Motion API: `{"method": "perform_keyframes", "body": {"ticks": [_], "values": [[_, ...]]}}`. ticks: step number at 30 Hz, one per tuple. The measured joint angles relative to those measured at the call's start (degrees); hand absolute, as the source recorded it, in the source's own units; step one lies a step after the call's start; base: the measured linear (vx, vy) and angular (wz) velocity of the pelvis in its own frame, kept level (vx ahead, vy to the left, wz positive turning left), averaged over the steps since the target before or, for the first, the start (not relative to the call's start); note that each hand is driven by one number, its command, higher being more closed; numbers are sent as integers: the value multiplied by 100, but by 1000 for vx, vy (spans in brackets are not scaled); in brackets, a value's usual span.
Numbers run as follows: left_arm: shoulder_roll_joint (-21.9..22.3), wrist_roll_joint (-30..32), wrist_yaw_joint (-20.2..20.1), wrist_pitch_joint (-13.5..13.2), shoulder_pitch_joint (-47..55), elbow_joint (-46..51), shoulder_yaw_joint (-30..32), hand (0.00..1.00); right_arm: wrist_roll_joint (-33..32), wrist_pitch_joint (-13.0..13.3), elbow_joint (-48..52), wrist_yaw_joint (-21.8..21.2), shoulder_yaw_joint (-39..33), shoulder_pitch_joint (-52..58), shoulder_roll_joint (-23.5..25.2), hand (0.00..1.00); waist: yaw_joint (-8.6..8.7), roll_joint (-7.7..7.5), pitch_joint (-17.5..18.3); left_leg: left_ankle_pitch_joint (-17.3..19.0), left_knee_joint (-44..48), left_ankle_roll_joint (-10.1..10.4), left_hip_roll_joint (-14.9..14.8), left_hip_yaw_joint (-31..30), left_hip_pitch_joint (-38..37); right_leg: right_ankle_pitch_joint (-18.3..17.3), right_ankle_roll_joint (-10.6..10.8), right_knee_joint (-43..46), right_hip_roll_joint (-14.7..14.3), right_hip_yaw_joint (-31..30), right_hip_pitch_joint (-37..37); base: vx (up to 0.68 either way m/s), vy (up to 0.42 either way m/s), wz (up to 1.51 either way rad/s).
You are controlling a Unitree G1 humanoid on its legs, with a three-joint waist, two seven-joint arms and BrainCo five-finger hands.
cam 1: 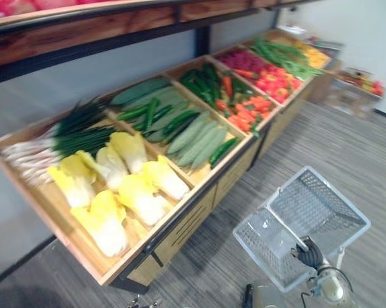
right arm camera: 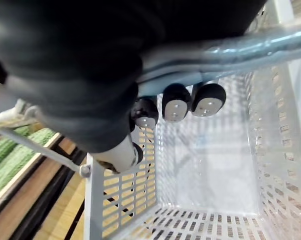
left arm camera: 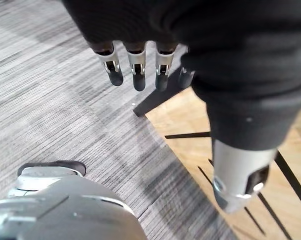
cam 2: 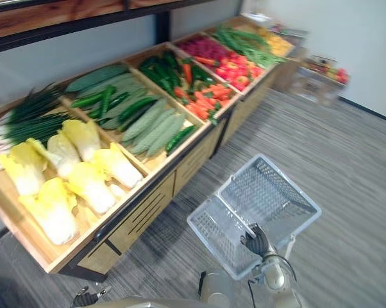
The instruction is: Pick vegetable in the basket
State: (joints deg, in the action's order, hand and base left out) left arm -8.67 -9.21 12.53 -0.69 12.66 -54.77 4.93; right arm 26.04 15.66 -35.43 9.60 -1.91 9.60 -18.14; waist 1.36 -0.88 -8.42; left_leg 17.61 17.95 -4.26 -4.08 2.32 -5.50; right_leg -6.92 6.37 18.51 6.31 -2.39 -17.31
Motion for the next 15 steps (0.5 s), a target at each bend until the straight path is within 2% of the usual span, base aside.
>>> {"method": "perform_keyframes", "body": {"ticks": [1, 2, 3, 4, 5, 6, 8, 11, 12, 15], "values": [[-26, -153, 48, 6, 5, 1, 97, 0, -7, -113, -144, 74, -181, 61, 72, 100, -1, -40, 6, 189, 97, 322, -74, -316, -69, 298, 50, -456, -122, -444, 80, 492, -456, 174], [-73, -186, 73, 7, 54, 13, 251, 0, -39, -262, -206, 166, -318, 217, 207, 100, 2, -189, 38, 397, 155, 587, -90, -564, -179, 611, 10, -500, -145, -641, 225, 423, -437, 184], [-115, -187, 80, 8, 71, 37, 309, 0, -129, -331, -205, 188, -395, 333, 296, 100, 27, -324, 80, 520, 185, 711, -50, -676, -232, 872, -65, -453, -117, -685, 311, 392, -456, 162], [1, -210, 96, 60, 69, -6, 455, 0, -276, -520, -382, 289, -689, 359, 313, 100, -70, -118, 132, 769, 322, 901, -316, -854, -279, 634, 195, 13, -305, -462, 278, 272, -353, 103], [133, -237, 81, 60, 91, 33, 473, 0, -421, -619, -422, 313, -889, 291, 312, 100, -130, -44, 142, 770, 413, 921, -515, -884, -240, 438, 159, 155, -403, -305, 258, 321, -458, 81], [348, -408, 97, 76, 96, 27, 601, 0, -619, -694, -424, 359, -1071, 234, 287, 100, -163, 155, 144, 687, 439, 1065, -740, -869, -260, 222, 18, 443, -469, -82, 224, 209, -359, 53], [528, -650, 106, 89, 87, 32, 716, 0, -852, -752, -524, 412, -1408, 232, 370, 100, -164, 123, 137, 384, 337, 1246, -871, -543, -243, -86, -129, 850, -370, 192, 186, 171, -402, 83], [596, -750, 95, 85, 40, -13, 918, 0, -1117, -755, -1121, 590, -2042, 188, 496, 100, 1, 121, 167, -316, 54, 1205, -1142, 224, -73, -199, -252, 573, -63, 1027, 602, 78, -304, 141], [586, -740, 102, 86, 22, -32, 910, 0, -1165, -759, -1405, 653, -2274, 218, 519, 100, 24, 123, 170, -525, -119, 1131, -1224, 694, -61, -191, -266, 336, 7, 1361, 825, 22, -261, 166], [541, -663, 158, 128, -44, -256, 870, 0, -1477, -788, -1951, 675, -2542, 247, 539, 100, 13, 127, 172, -906, -600, 1123, -1351, 1493, -70, -141, -257, -61, 102, 1983, 1124, -80, -163, 129]]}}
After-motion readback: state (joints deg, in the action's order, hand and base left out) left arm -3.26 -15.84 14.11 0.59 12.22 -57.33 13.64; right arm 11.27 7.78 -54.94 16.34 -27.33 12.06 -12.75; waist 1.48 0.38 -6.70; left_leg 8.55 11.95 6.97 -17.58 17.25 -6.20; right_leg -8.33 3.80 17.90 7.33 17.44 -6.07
